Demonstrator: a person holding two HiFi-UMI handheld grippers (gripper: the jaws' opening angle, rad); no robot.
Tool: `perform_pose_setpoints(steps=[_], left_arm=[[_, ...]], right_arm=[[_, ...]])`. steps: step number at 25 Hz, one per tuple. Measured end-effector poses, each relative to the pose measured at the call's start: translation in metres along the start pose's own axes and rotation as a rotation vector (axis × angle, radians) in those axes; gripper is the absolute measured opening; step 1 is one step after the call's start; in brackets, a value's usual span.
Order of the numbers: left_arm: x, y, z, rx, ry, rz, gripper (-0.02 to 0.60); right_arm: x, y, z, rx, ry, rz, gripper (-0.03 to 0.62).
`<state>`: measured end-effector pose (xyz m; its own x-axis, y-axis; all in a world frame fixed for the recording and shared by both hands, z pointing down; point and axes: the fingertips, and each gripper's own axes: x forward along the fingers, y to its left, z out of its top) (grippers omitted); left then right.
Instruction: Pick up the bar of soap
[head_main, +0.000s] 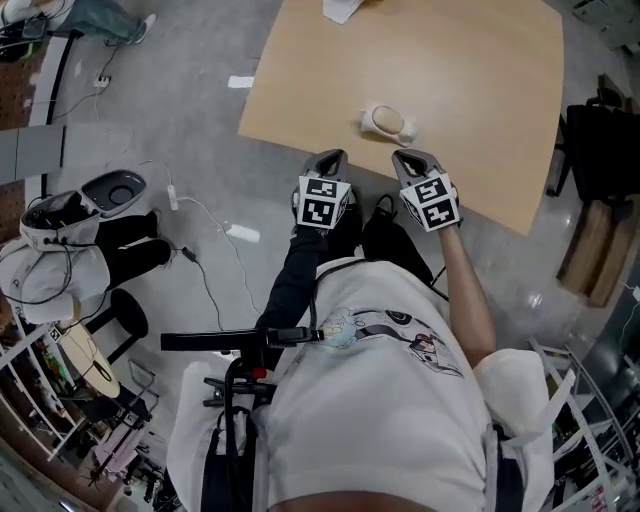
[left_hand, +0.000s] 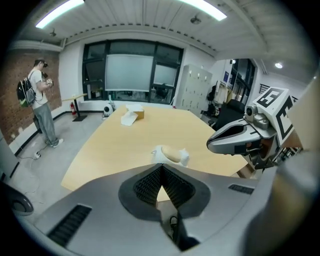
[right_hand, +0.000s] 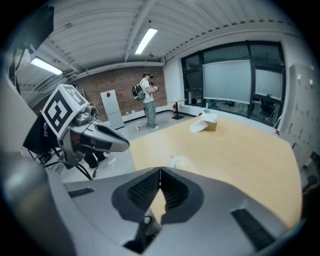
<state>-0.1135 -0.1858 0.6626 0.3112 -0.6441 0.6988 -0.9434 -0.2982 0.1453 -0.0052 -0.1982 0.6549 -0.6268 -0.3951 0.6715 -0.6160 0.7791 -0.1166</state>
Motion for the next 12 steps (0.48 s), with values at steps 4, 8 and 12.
perform_pose_setpoints(steps=[4, 8, 12], left_arm=[[0.012, 0.009, -0.017, -0.029, 0.056, -0.008, 0.003], [0.02, 0.014, -0.031, -0.059, 0.094, -0.012, 0.003], [0.025, 0.016, -0.037, -0.077, 0.11, -0.012, 0.003]], right_arm=[[0.026, -0.012, -0.009, -0.023, 0.058, 0.025, 0.003], [0.045, -0.023, -0.014, -0.066, 0.116, 0.066, 0.005], [0.062, -0.033, -0.015, -0.119, 0.136, 0.091, 0.005]])
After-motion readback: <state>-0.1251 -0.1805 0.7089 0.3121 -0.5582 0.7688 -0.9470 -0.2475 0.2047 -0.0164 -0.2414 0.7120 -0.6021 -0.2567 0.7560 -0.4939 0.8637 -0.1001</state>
